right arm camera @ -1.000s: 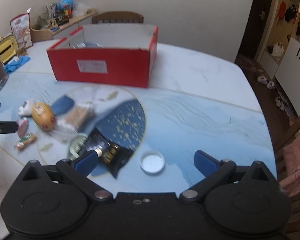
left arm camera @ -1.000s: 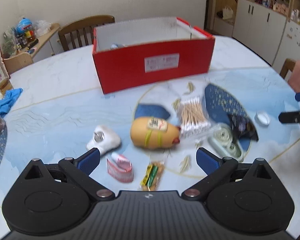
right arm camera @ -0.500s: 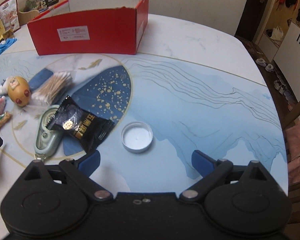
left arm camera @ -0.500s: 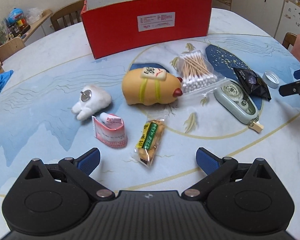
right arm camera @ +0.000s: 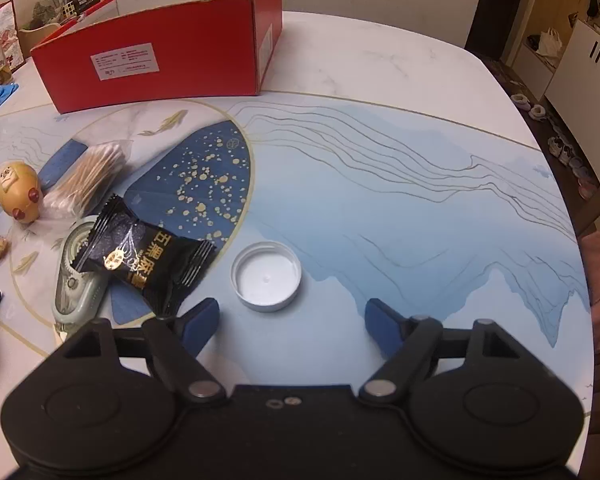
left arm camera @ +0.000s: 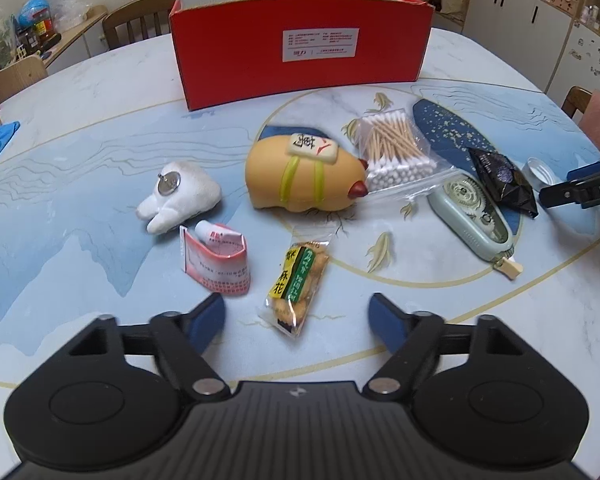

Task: Organize objects
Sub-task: 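Withdraw both tools from the shoebox back over the remaining items, then grasp the white round lid with the right tool while the left tool grasps the yellow snack stick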

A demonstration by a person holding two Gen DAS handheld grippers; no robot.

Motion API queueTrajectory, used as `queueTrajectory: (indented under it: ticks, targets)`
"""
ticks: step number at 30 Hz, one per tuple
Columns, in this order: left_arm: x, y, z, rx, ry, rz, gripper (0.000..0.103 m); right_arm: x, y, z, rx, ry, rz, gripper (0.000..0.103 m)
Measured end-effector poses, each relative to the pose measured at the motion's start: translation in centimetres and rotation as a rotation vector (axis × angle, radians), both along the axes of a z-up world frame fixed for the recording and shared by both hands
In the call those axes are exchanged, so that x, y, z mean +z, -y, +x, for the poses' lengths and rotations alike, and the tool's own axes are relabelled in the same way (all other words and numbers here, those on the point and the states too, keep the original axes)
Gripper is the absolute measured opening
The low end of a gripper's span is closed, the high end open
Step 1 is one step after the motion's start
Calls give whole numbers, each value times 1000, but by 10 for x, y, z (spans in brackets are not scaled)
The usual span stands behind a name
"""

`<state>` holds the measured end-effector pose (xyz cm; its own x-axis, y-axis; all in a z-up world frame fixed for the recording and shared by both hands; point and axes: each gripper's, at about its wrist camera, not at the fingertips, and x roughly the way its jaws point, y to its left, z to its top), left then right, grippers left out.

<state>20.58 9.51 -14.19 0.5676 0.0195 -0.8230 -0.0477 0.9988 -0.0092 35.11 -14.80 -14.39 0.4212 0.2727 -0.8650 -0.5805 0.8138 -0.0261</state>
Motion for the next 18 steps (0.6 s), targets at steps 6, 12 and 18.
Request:
queueTrajectory:
  ticks: [6, 12, 18]
  targets:
    - [4, 5, 4, -25, -3, -20, 50, -1, -5, 2, -1, 0, -2, 75]
    - [6, 8, 10, -37, -12, -35, 34, 0, -14, 1, 8, 6, 7, 62]
    - [7, 7, 18, -22, -30, -42, 22, 2, -20, 0, 12, 17, 10, 40]
